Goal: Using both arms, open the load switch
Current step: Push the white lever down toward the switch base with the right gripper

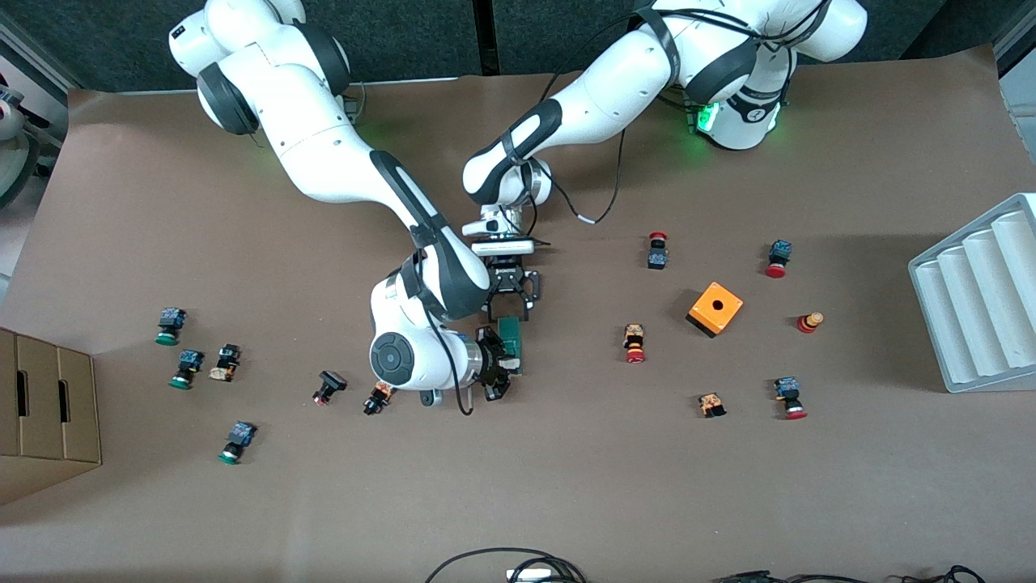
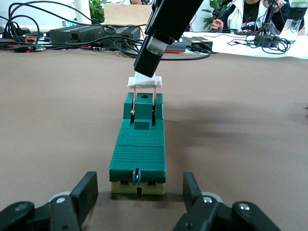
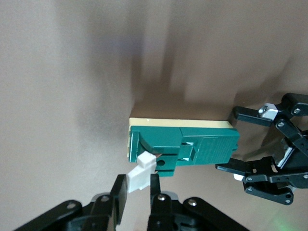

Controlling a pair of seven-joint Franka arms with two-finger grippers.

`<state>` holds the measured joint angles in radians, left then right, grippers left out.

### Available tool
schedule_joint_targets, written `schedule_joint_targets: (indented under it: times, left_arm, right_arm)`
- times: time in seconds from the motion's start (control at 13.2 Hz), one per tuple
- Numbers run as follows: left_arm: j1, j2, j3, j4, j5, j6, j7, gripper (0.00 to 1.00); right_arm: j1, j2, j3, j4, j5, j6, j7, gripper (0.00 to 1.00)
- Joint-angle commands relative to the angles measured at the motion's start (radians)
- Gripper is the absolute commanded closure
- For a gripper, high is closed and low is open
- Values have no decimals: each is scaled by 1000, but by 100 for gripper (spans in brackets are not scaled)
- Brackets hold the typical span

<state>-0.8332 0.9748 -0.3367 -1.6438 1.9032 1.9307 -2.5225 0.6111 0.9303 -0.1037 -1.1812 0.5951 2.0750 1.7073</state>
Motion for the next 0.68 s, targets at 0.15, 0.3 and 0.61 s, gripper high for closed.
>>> schedule_joint_targets:
  times: [0.15,0.3,0.61]
  left_arm:
    - [-14,-2,-2,9,-3,-15,2,20]
    - [-21,-10,-2,9,-38,-15,2,20]
    - [-27,-7,-1,9,-39,-16,4,20]
  right_arm:
    - [3,-61,9,-92,-8,-24,-15,74]
    - [1,-73,15,-110,-9,-26,-17,74]
    - [1,-87,26,-127,-24,-26,-25,74]
